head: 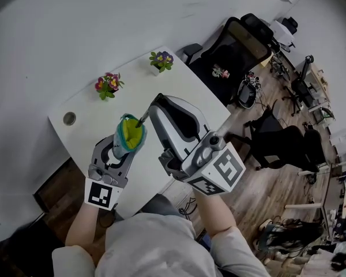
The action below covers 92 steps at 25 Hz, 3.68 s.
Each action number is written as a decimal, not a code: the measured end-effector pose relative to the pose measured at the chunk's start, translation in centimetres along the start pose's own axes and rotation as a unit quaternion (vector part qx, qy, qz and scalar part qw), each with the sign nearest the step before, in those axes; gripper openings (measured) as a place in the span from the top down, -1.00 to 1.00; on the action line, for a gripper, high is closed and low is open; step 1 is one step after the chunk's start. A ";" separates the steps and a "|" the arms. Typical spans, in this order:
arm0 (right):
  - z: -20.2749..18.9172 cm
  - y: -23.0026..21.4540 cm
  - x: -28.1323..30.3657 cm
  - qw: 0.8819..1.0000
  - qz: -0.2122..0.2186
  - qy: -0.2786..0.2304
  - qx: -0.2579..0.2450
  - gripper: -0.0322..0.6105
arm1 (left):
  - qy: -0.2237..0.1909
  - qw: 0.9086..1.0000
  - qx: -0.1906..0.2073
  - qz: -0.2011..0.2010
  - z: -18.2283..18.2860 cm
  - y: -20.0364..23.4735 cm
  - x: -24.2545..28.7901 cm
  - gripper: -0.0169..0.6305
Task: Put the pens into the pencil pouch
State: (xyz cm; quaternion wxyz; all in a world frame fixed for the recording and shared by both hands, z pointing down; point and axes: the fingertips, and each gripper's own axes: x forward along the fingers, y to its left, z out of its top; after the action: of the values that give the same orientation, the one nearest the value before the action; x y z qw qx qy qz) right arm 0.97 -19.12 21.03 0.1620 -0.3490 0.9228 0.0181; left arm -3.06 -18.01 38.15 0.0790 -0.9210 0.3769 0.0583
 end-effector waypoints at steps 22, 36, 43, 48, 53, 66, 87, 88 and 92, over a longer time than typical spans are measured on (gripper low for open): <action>-7.5 2.9 -0.4 0.994 0.034 0.105 0.003 0.66 | -0.039 0.999 0.006 0.011 3.2 0.6 0.3 0.45; -9.9 -3.0 -2.3 0.990 -0.024 0.136 0.017 0.56 | -0.031 0.997 0.015 0.065 3.1 3.9 -2.4 0.45; -21.6 -5.6 -4.8 0.960 -0.053 0.267 0.071 0.56 | -0.024 0.993 0.023 0.112 3.5 6.0 -5.1 0.45; -27.4 -5.5 -5.2 0.937 -0.020 0.344 0.047 0.56 | -0.023 0.989 0.025 0.146 3.8 7.2 -6.7 0.45; -31.9 -5.6 -5.8 0.895 0.060 0.436 -0.065 0.55 | -0.017 0.984 0.033 0.177 4.1 7.9 -7.6 0.45; -40.1 -6.0 -7.9 0.701 0.339 0.540 -0.320 0.52 | 0.010 0.970 0.039 0.238 2.8 9.1 -7.9 0.45; -45.1 -6.3 -7.9 0.467 0.559 0.563 -0.391 0.50 | 0.031 0.953 0.045 0.300 1.7 9.5 -8.1 0.45; -45.2 -6.3 -8.0 0.460 0.562 0.573 -0.380 0.58 | 0.030 0.953 0.045 0.300 1.7 9.5 -8.1 0.45; -45.0 -6.1 -7.9 0.470 0.557 0.583 -0.358 0.72 | 0.029 0.954 0.048 0.296 2.0 9.5 -7.9 0.45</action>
State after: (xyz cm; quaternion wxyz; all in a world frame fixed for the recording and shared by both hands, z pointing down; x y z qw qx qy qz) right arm -2.40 -25.24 66.55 -0.5972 0.2813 0.7165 0.2255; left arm -15.50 -18.90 36.53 0.0912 -0.7647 0.6369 0.0347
